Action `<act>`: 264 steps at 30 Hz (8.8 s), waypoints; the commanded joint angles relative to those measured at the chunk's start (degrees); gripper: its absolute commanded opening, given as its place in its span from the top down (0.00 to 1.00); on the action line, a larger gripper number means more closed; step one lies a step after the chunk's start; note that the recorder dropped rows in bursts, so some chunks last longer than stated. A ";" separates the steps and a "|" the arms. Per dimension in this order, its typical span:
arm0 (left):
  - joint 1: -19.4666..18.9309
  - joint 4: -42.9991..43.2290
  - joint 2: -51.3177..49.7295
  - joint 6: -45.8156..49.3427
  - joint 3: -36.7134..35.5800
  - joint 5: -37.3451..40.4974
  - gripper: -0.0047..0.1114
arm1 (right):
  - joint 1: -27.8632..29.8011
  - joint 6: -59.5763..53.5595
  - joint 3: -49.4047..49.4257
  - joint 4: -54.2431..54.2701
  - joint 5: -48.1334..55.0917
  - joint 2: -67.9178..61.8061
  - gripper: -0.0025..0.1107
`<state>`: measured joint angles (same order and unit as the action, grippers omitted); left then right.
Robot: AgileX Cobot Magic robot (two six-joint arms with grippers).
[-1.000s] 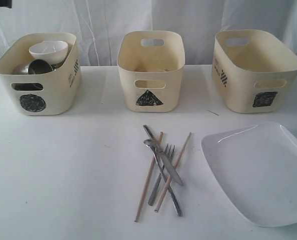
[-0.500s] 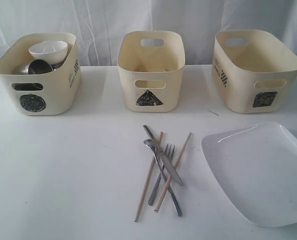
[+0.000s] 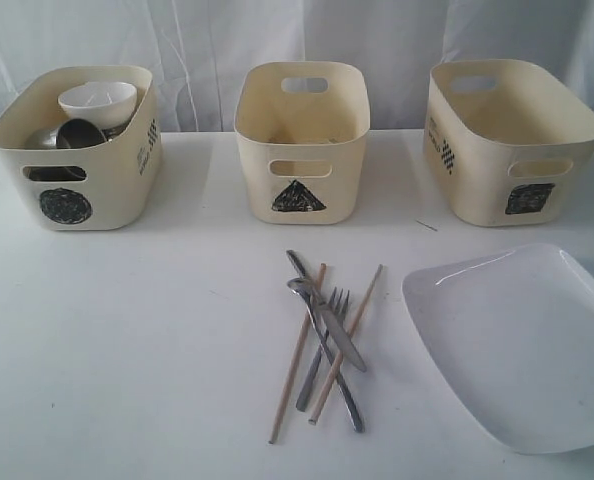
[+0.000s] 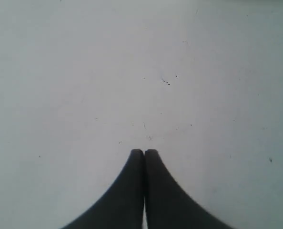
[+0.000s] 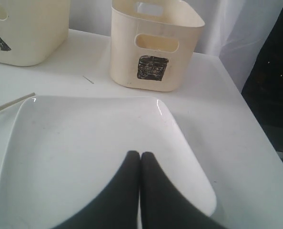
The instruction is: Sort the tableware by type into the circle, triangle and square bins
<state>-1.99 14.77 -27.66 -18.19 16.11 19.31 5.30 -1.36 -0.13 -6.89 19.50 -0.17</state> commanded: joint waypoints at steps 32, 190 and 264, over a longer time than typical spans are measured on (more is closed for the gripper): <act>0.53 -2.75 27.66 8.53 -16.11 -1.87 0.96 | -0.19 -0.35 0.13 -0.50 -0.26 0.17 0.98; 0.53 -2.75 27.66 8.53 -16.11 -1.87 0.96 | -17.32 -19.58 -98.62 50.98 -11.20 -122.51 0.87; 0.53 -2.75 27.66 8.53 -16.11 -1.87 0.96 | -28.10 -18.97 -101.60 9.83 44.64 -122.26 0.98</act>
<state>-1.99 12.42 -0.16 -9.72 0.30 17.53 -22.88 -20.64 -99.67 2.85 62.94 -126.49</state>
